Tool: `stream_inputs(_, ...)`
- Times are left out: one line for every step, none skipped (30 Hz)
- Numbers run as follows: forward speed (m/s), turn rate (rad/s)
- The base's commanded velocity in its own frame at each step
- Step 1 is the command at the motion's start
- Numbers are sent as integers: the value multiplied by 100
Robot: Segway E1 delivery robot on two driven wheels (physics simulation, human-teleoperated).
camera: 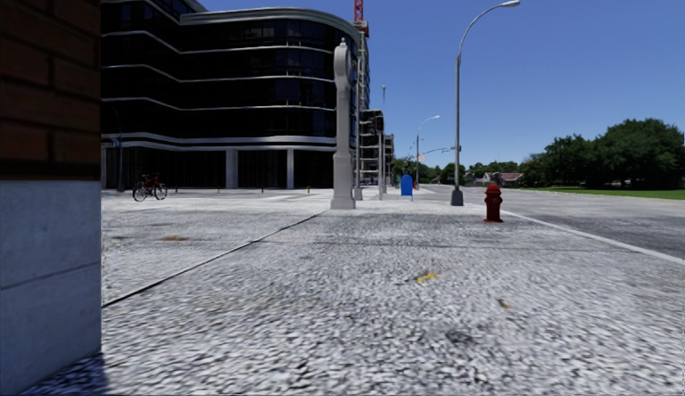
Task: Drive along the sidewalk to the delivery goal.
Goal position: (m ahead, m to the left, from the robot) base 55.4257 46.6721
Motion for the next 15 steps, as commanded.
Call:
stream_inputs(200,31)
stream_inputs(200,31)
stream_inputs(200,31)
stream_inputs(200,31)
stream_inputs(200,31)
stream_inputs(200,31)
stream_inputs(200,31)
stream_inputs(200,31)
stream_inputs(200,31)
stream_inputs(200,31)
stream_inputs(200,25)
stream_inputs(200,15)
stream_inputs(200,15)
stream_inputs(200,10)
stream_inputs(200,7)
